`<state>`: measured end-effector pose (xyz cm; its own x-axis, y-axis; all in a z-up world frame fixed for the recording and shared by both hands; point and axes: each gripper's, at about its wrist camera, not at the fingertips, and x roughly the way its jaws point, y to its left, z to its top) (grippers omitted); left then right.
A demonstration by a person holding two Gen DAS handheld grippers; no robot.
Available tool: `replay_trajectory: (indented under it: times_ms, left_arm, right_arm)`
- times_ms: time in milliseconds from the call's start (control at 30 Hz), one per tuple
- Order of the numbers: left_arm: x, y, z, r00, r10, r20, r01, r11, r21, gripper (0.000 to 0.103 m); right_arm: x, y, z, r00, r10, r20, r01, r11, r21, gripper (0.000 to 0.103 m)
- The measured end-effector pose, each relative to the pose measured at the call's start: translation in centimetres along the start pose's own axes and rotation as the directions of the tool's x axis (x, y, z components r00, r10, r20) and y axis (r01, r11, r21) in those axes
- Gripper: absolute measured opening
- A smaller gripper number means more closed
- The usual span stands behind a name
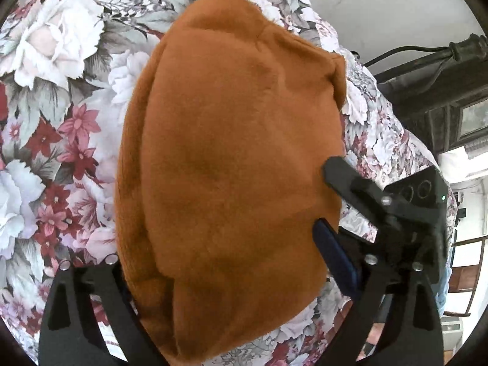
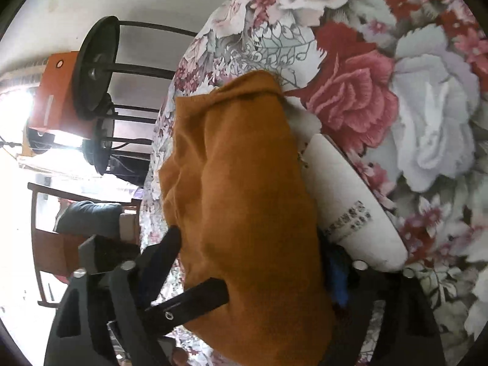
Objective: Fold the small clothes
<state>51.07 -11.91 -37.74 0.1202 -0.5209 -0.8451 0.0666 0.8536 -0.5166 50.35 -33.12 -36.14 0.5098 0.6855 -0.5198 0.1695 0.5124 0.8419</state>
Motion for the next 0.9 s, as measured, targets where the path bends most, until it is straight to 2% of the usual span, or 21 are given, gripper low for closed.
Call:
replay_trajectory:
  times_ms: [100, 200, 333, 433, 600, 700, 767, 833, 900]
  left_arm:
    - [-0.5, 0.5, -0.2, 1.0, -0.003, -0.003, 0.003, 1.0, -0.015, 0.084]
    - [-0.8, 1.8, -0.6, 1.0, -0.011, -0.013, 0.01, 0.998, -0.054, 0.076]
    - [-2.1, 2.0, -1.3, 1.0, -0.005, 0.0, 0.005, 0.995, -0.1, 0.07]
    - [-3.1, 1.4, -2.1, 1.0, 0.008, -0.005, -0.009, 0.995, -0.098, 0.07]
    - [-2.5, 3.5, -3.9, 0.998, -0.005, -0.07, -0.009, 0.98, -0.2, 0.071]
    - [-2.5, 4.9, -4.4, 0.998, -0.048, -0.049, 0.033, 0.965, -0.259, 0.071]
    - [-2.6, 5.5, -4.4, 0.997, -0.074, -0.033, 0.061, 0.955, -0.291, 0.071]
    - [-2.5, 5.8, -4.5, 0.996, -0.084, -0.028, 0.072, 0.955, -0.288, 0.072]
    - [-2.0, 5.8, -4.3, 0.996, -0.079, -0.035, 0.067, 0.961, -0.268, 0.075]
  right_arm:
    - [-0.6, -1.4, 0.0, 0.999, 0.032, 0.004, -0.032, 0.996, 0.079, 0.061]
    - [-0.5, -2.3, -0.2, 0.999, 0.035, -0.021, -0.033, 0.991, 0.126, 0.058]
    - [-1.0, -0.6, -1.5, 1.0, 0.011, -0.02, -0.009, 0.993, 0.119, 0.057]
    - [-1.2, 0.2, -2.7, 0.998, -0.007, -0.055, 0.013, 0.993, 0.117, 0.057]
    - [-1.2, -1.6, -5.0, 0.997, -0.015, -0.082, 0.031, 0.979, 0.2, 0.055]
    - [-1.6, -2.5, -5.9, 0.998, -0.006, -0.06, 0.02, 0.973, 0.23, 0.054]
    - [-1.7, -2.4, -5.9, 0.998, -0.005, -0.062, 0.017, 0.982, 0.19, 0.056]
    - [-1.5, -2.9, -6.0, 0.998, 0.001, -0.057, 0.009, 0.986, 0.166, 0.057]
    - [-0.9, -3.2, -5.7, 0.998, 0.009, -0.057, 0.003, 0.979, 0.205, 0.062]
